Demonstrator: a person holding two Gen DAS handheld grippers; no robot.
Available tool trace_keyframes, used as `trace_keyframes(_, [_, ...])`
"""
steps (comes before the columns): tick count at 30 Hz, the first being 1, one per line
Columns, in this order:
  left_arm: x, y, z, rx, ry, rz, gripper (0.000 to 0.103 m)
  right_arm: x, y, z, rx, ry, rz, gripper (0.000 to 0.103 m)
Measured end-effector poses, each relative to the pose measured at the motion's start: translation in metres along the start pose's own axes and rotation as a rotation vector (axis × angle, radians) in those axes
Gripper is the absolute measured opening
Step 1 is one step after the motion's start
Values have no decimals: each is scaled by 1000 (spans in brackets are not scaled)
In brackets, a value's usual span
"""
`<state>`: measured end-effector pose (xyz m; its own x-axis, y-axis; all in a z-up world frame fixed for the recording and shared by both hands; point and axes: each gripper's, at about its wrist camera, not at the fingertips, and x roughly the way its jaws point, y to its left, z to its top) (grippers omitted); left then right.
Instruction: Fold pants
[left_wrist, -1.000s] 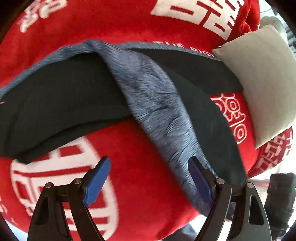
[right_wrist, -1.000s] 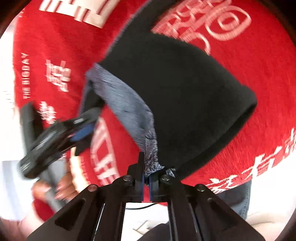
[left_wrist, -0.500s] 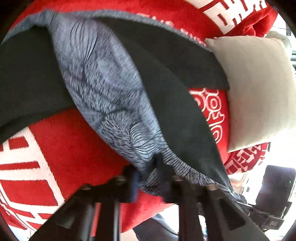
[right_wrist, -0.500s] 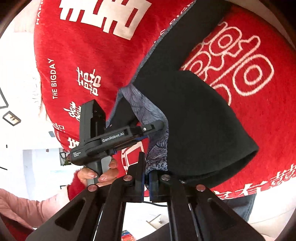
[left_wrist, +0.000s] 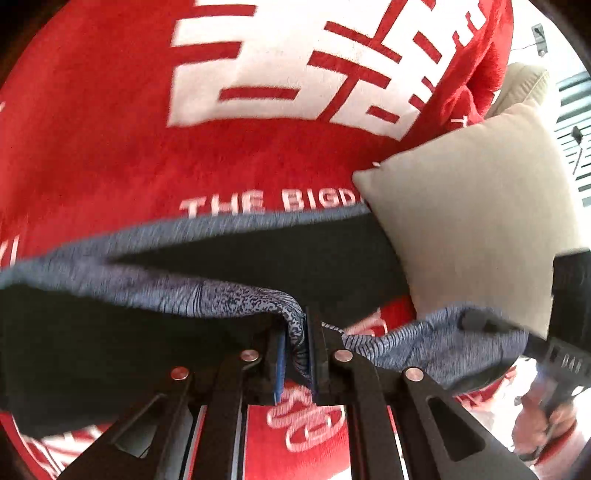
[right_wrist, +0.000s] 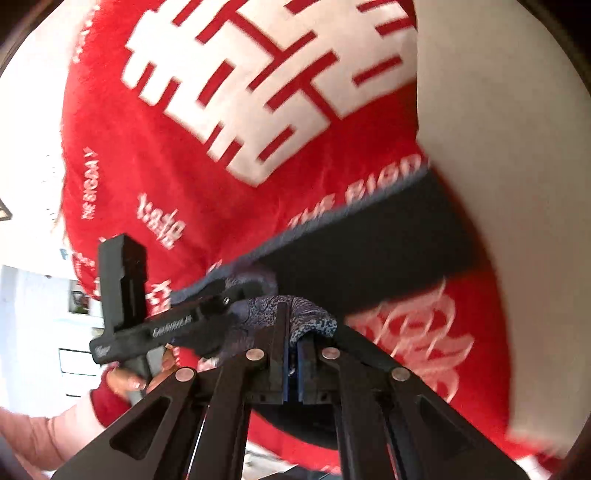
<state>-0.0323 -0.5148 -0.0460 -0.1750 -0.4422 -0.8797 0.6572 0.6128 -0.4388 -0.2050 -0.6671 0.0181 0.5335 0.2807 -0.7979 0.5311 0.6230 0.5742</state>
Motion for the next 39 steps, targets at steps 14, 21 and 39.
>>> trace_keyframes(14, [8,13,18,48,-84,251,65,57,-31,69,-4,115,-231,12])
trace_keyframes(21, [20,37,-11,60,-25,366,65,30,2,75,-123,56,-304,77])
trace_keyframes(39, [55,88,3,-93,-124,579,75,122,-29,47,-260,109,-585,30])
